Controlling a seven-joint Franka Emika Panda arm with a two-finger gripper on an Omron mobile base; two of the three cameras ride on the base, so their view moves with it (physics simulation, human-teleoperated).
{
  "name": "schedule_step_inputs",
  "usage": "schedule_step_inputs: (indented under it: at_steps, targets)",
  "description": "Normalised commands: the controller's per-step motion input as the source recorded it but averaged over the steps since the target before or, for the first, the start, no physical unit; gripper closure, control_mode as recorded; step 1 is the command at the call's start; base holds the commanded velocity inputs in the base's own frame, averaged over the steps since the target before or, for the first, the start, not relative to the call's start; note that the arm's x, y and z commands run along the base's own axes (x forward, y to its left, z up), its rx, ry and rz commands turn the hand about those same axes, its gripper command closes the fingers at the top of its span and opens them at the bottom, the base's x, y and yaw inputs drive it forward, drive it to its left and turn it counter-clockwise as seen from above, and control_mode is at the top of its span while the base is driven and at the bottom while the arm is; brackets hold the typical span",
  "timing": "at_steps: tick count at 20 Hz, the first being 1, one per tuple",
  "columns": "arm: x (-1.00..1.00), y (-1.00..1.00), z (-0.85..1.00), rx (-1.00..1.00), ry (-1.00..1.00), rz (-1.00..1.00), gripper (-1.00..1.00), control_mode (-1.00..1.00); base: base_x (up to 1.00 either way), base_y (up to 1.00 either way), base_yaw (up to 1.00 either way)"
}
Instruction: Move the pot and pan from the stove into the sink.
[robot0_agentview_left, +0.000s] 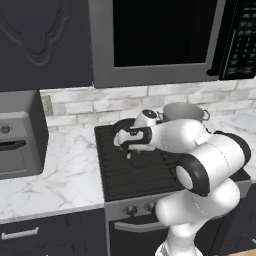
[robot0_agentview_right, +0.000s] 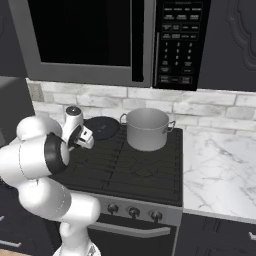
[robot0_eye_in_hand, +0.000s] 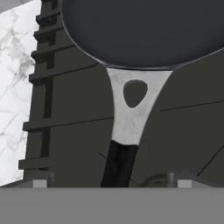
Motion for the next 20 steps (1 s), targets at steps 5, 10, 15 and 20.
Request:
schedule_step_inputs:
  at_steps: [5, 10, 15, 20]
  targets:
    - [0.12, 0.0, -0.17, -0.04, 0.0, 0.0, -1.0, -1.0, 0.0, 0.0, 0.0]
    - [0.04, 0.0, -0.25, -0.05, 0.0, 0.0, -1.0, -1.0, 0.0, 0.0, 0.0]
    - [0.05, 0.05, -0.19, -0.04, 0.0, 0.0, -1.0, -1.0, 0.0, 0.0, 0.0]
    - [0.02, 0.04, -0.06, -0.01, 0.0, 0.0, 1.0, -1.0, 0.0, 0.0, 0.0]
